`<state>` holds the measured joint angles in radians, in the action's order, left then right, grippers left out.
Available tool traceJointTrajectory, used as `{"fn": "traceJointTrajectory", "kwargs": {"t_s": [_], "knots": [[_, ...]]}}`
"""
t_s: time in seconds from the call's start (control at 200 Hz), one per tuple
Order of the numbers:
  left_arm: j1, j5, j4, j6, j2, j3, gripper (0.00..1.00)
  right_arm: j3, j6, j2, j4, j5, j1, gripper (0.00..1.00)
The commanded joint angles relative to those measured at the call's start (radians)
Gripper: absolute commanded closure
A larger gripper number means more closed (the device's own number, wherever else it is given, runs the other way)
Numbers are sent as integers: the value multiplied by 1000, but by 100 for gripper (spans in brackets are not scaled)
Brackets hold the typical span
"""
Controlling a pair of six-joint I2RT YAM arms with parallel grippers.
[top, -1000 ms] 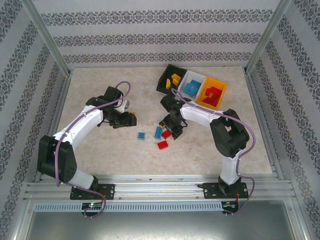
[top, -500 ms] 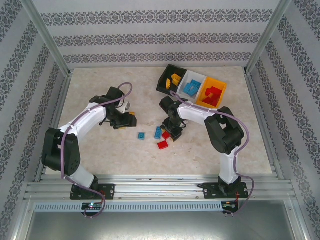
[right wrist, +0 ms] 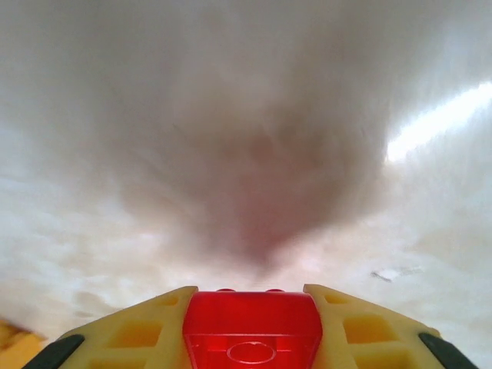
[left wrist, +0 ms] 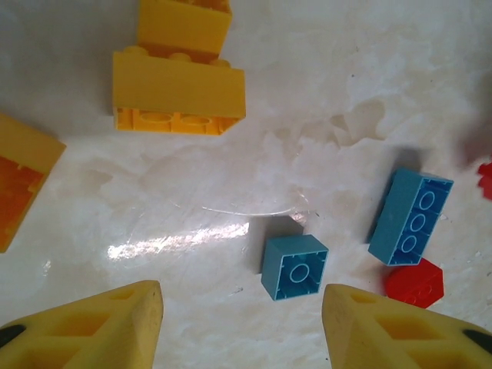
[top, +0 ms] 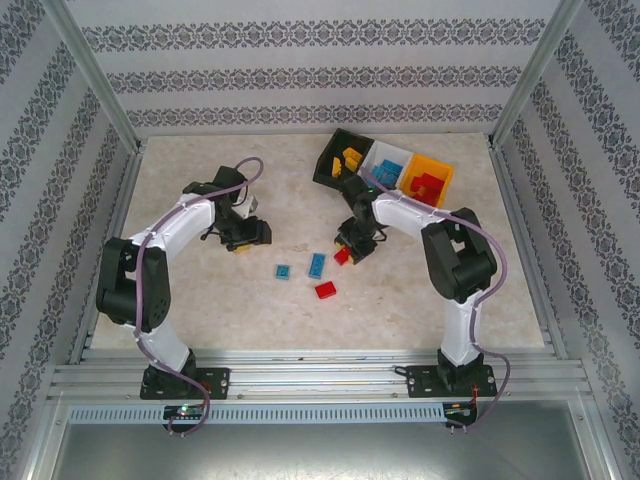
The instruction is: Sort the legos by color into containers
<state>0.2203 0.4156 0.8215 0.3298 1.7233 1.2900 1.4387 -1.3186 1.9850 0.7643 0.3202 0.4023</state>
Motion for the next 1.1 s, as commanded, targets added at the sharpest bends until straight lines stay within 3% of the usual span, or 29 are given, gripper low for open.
{"fn": "traceJointTrajectory", "kwargs": {"t_s": [0.0,0.285,0.5,0.694,0.839,0.979,1.094], "knots": [[-10,-13,-34,37,26,58,43,119,112,-26,-28,95,-92,67],[-9,50,-194,327,126,137,43,558,253,194,96,243,-348,66],[-10,47,-243,472,144,177,43,721,302,300,130,195,-484,66],[-12,64,-209,432,155,215,43,713,388,311,209,91,-540,64],[-20,98,-152,366,172,261,43,620,404,297,204,89,-533,62],[-22,101,-135,328,112,206,42,575,416,272,191,61,-516,46],[-36,98,-113,285,55,144,42,571,429,227,199,31,-504,42]]}}
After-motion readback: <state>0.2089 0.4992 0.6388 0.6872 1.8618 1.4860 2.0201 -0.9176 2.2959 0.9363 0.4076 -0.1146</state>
